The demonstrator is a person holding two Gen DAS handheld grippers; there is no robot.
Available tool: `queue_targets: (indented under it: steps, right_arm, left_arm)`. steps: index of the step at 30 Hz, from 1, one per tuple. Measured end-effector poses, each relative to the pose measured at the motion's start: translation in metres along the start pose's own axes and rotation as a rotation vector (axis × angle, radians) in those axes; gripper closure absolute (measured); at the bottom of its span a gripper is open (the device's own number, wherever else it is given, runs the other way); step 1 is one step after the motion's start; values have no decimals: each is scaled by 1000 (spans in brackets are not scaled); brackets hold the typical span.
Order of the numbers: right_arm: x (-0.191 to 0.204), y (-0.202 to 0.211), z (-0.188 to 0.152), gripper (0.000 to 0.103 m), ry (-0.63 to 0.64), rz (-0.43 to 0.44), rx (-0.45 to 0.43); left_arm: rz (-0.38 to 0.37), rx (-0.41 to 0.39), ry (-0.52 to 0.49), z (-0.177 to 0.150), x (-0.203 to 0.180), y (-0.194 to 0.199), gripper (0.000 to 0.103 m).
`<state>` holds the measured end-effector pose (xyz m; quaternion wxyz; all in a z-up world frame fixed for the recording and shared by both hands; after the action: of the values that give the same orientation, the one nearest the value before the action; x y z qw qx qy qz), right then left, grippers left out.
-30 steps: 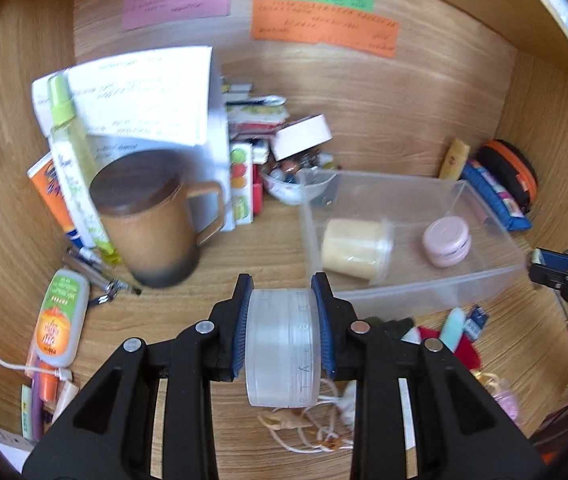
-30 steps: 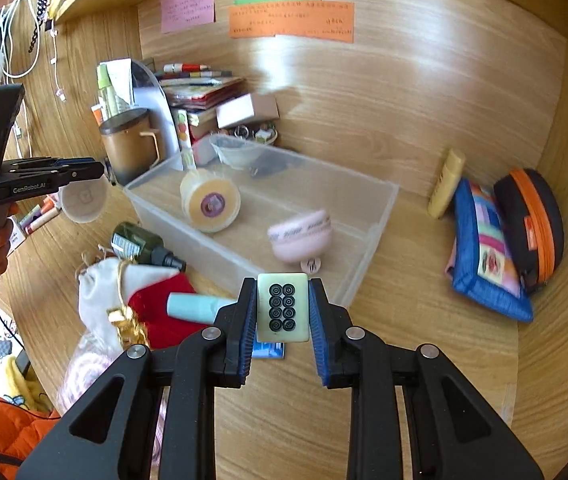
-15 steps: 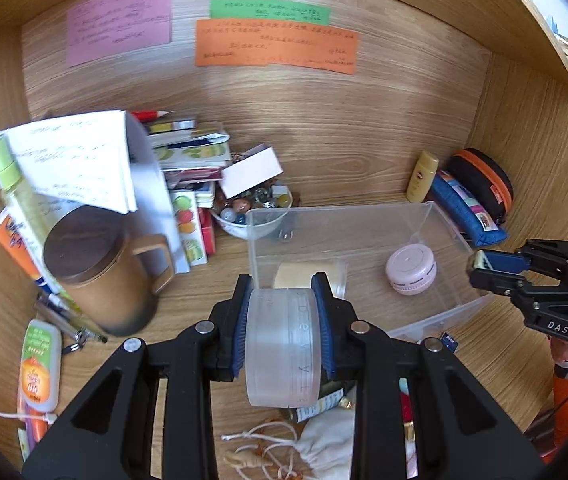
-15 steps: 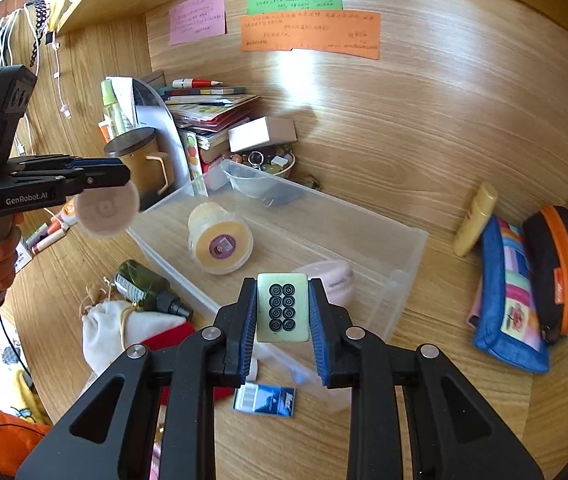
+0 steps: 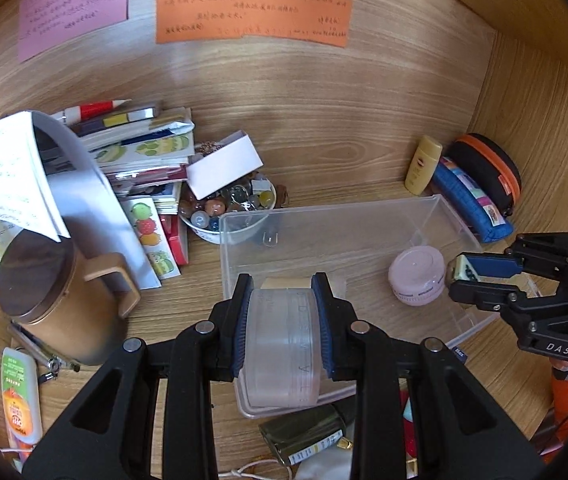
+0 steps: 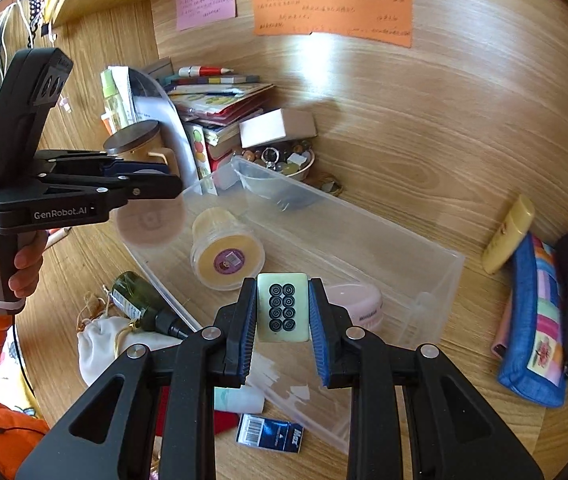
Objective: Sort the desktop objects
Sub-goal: 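Carry the domino tile with the right tool while the left tool carries the white container into the bin, then open the right tool to drop the tile while the left tool releases the white container in the bin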
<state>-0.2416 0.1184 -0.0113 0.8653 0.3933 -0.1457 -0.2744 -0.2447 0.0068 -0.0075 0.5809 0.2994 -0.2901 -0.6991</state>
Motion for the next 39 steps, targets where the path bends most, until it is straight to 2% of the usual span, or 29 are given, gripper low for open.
queue_targets:
  steps: [12,25,39]
  right_arm:
    - [4,-34,1,81,-18,45,80]
    - [4,-61,10,81,35,23,175]
    - [6,-68,8,81,57,-2,192]
  left_arm:
    - [-12,46,-13,-4,2,-20,74]
    - [-24,92,-32,-13,-5,-41,74]
    - [-3,110,-70,-15,-11,-50,74]
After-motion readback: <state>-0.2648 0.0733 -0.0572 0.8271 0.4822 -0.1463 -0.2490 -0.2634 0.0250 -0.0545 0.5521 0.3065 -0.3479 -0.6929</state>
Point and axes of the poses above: each gripper's, at about its wrist camera, not at the fingertips, and y roughly against the way its jaws point, x to its left, z to its top, the point moved 6 cm from there along -y, roughly the way its jaws point, and after that the axes turned 5 degrees about x, right-handed, at the moved point
